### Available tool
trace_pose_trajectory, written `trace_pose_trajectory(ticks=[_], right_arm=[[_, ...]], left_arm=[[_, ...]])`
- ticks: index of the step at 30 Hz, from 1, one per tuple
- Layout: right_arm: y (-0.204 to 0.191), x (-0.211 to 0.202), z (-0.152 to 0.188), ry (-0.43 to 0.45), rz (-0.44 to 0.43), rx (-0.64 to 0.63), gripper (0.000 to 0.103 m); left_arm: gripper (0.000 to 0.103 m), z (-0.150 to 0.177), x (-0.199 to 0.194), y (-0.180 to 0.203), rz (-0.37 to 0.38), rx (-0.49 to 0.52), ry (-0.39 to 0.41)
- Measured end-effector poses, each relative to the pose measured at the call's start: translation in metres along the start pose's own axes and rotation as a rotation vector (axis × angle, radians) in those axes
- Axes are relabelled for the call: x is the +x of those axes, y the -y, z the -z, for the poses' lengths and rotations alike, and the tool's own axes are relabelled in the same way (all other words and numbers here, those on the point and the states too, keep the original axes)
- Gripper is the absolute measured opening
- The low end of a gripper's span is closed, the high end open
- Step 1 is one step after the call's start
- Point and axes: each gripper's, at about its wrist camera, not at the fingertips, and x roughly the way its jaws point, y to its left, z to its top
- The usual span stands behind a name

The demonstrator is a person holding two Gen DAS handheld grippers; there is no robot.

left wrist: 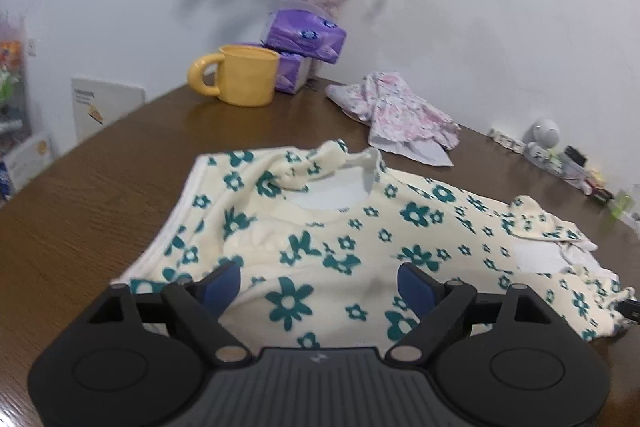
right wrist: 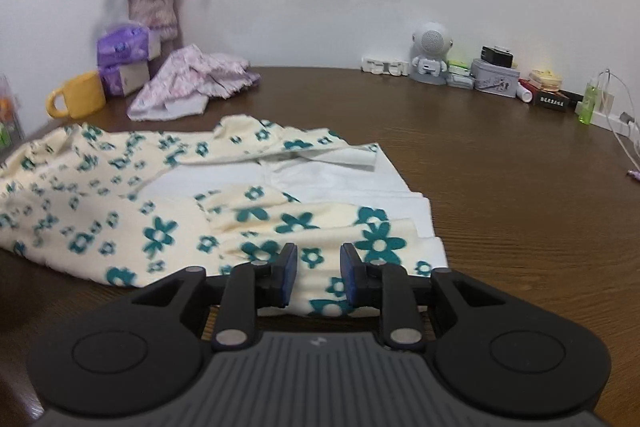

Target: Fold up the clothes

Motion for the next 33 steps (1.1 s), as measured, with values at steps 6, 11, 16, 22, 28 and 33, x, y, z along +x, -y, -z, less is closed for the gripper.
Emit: trace_pose_trajectory(ticks=[6,11,16,22,28,33], right_arm=[[0.012,0.014,-0.002,-0.017,0.017,-0.002,0.022],[0.019,0.019,-0.001,-0.02,0.019,0.014,0.022],[0.027,0.02,0.0,-0.02,0.024,0.042,0.022],[0.033,0.019,0.001,-0.014,0.04,0.059,0.022],[0.032,0.019,0.003,-0.01,0.054,0.058,0.022],[0.028,0.02,0.003,-0.008,0.074,0.045,0.022]], left_arm=[[0.079,0.003,0.004,0.001,-0.02,0.03,-0.015],[0.078,0.004,0.008,0.002,-0.049,0.052,-0.02],[0.078,0.005,0.009,0.001,-0.056,0.049,-0.023],[0.078,0.007,0.011,0.003,-0.068,0.071,-0.015],[0.078,0.009,0.011,0.004,-0.073,0.088,-0.004],[0.079,0.012,0.013,0.009,-0.094,0.128,0.005]])
